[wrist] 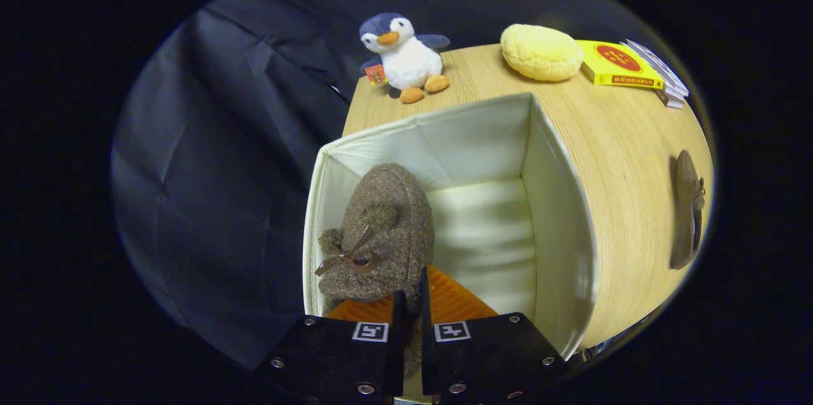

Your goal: Open the storage box then place both shoes into the box .Put the left shoe in first, then the right shoe, with the right side of both shoes facing outward in a uniform manner.

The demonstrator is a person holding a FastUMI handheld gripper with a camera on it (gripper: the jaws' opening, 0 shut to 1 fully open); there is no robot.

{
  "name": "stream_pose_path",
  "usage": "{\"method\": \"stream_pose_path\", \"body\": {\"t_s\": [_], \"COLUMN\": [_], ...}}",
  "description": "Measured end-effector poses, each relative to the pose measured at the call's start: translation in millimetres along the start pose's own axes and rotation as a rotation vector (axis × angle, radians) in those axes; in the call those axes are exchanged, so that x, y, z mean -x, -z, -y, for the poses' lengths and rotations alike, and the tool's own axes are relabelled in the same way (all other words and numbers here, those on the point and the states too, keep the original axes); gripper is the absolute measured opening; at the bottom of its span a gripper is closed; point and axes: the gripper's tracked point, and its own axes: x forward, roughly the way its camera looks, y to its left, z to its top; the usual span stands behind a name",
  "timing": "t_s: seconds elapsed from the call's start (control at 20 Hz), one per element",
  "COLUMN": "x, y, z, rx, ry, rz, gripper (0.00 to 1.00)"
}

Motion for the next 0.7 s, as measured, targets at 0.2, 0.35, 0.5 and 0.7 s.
{"method": "stream_pose_path", "body": {"t_s": [0.2,0.35,0.5,0.7], "x": [14,40,76,122], "y": [10,8,-2,-27], "z": [-23,-36,-41,-13], "rx": [0.019,0.048,0.064,0.142], "ry": [-0.136,-0.234,-0.332,-0.341], "rz": [-0.039,-0.022,0.026,0.142], "gripper": [0.41,0.62,0.75,0.92]}}
